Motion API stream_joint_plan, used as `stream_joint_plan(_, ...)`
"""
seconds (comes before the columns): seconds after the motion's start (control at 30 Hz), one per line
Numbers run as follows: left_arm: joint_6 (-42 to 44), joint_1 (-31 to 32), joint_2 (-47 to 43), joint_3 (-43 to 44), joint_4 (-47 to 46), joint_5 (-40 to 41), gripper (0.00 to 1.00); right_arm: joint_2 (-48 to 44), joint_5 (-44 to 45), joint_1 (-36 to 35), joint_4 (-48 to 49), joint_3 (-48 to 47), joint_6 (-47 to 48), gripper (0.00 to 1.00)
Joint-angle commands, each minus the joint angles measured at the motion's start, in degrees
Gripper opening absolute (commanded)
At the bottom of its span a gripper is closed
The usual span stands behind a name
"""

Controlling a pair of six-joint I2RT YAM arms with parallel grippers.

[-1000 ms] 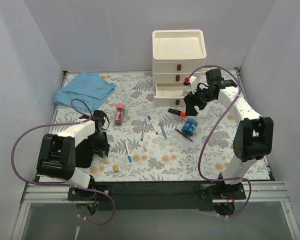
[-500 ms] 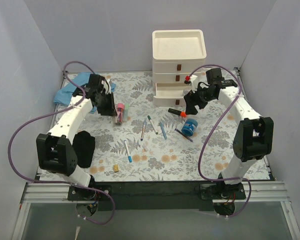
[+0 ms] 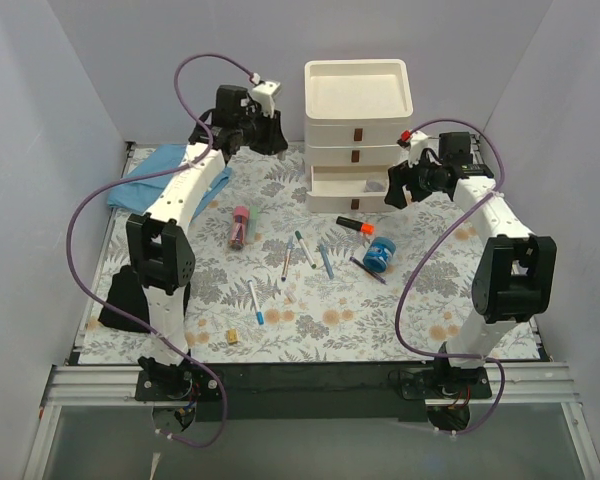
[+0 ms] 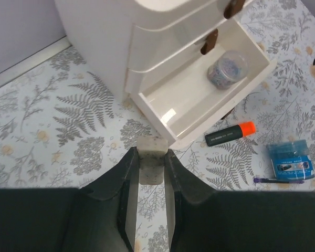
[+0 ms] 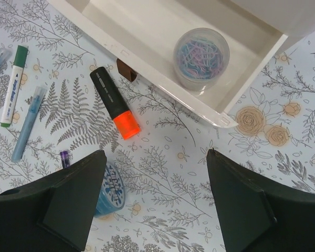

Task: Sort the stationery into containers
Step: Place the stationery in the drawer.

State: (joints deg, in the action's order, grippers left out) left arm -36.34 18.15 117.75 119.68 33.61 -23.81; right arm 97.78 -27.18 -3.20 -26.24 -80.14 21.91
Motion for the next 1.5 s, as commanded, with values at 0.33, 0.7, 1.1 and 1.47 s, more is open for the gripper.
stream_joint_plan(0.33, 5.2, 9.9, -0.9, -15.0, -28.2, 3.1, 0.0, 3.6, -2.3, 1.1, 4.5, -2.2, -1.1, 0.86)
stream_joint_plan(0.7, 7.6, 11.3, 6.9, -13.8, -32.4, 3.4, 0.0, 5.6, -1.9, 1.9, 4.1, -4.8, -0.8, 0.86)
stream_joint_plan(1.1, 9.5, 11.5, 8.4, -14.7, -35.4, 6.1, 0.47, 5.9, -1.3, 2.1, 3.2, -5.4, -0.4, 0.86)
stream_joint_plan(1.47, 9.8, 11.5, -9.5, -26.2, -31.7, 10.4, 0.73, 5.2, -2.8, 2.0, 1.5, -4.1, 0.6, 0.86)
